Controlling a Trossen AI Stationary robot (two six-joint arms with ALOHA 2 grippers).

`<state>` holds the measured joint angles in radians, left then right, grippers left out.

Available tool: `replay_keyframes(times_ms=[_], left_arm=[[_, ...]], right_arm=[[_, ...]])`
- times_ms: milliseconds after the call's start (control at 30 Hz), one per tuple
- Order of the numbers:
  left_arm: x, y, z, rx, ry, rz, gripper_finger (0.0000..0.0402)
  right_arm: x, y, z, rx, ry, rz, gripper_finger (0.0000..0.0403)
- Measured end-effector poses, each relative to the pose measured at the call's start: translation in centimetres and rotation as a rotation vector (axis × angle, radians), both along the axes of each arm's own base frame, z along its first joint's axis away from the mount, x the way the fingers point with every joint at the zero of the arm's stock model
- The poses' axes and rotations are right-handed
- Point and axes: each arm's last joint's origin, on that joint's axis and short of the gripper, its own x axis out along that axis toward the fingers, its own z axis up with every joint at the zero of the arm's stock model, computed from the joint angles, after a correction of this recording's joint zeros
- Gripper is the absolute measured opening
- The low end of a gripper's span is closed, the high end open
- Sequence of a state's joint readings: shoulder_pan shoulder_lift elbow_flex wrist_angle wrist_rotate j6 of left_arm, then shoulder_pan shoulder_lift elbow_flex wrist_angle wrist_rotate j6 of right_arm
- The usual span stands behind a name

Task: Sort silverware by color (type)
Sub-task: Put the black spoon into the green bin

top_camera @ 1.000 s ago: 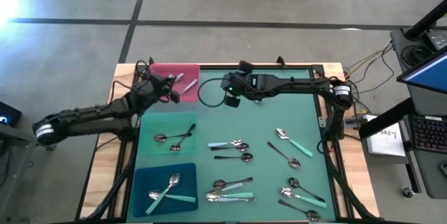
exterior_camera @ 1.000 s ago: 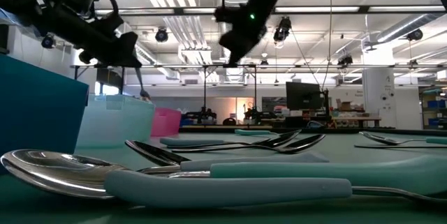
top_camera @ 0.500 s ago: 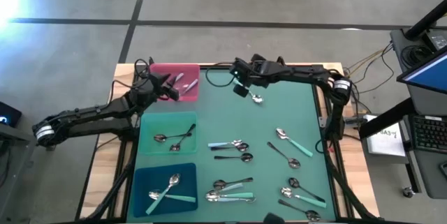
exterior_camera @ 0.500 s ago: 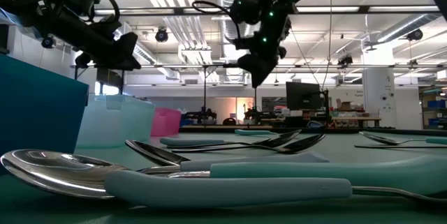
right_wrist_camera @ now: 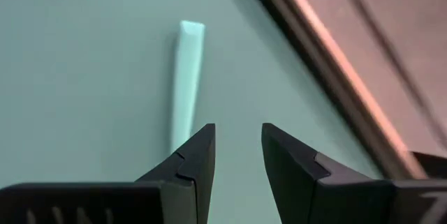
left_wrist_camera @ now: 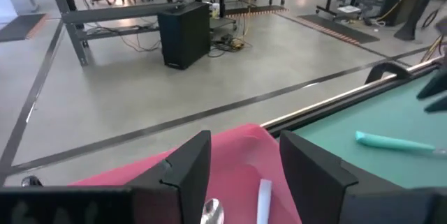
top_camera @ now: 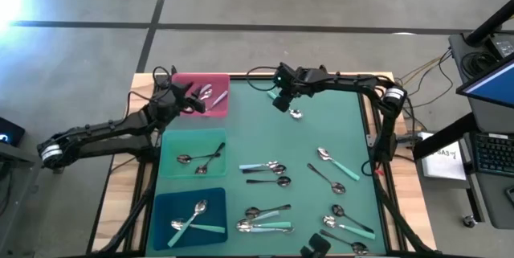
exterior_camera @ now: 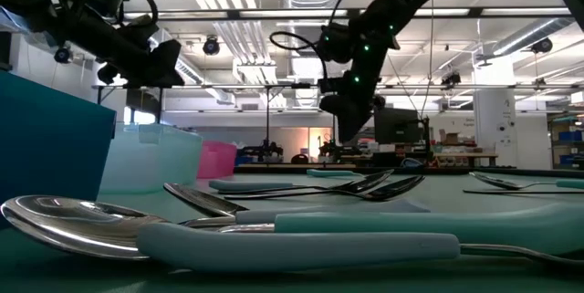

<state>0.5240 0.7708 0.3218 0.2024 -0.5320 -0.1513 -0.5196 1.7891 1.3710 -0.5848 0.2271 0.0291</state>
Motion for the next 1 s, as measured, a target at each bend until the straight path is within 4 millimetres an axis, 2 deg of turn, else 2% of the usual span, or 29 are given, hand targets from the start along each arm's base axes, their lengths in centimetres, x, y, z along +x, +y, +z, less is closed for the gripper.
replay_keyframes(times_ms=[200, 367, 700, 1000], left_arm=[[0.4, 0.1, 1.4, 0.013, -0.039, -0.05, 0.0157], [0.6, 0.2, 2.6, 0.037, -0.058, -0.055, 0.0157], [0.7, 0.2, 4.0, 0.07, -0.068, -0.06, 0.0157], [0.8, 0.3, 3.7, 0.06, -0.052, -0.06, 0.0157]], right_arm=[[-1.6, -1.1, -1.5, 0.069, 0.006, -0.068, 0.0109], [-2.5, -0.9, -3.1, 0.195, -0.027, -0.097, 0.0109], [-2.0, 0.3, -3.9, 0.253, -0.086, -0.07, 0.0109], [-1.5, 1.0, -4.3, 0.217, -0.097, -0.043, 0.0109]])
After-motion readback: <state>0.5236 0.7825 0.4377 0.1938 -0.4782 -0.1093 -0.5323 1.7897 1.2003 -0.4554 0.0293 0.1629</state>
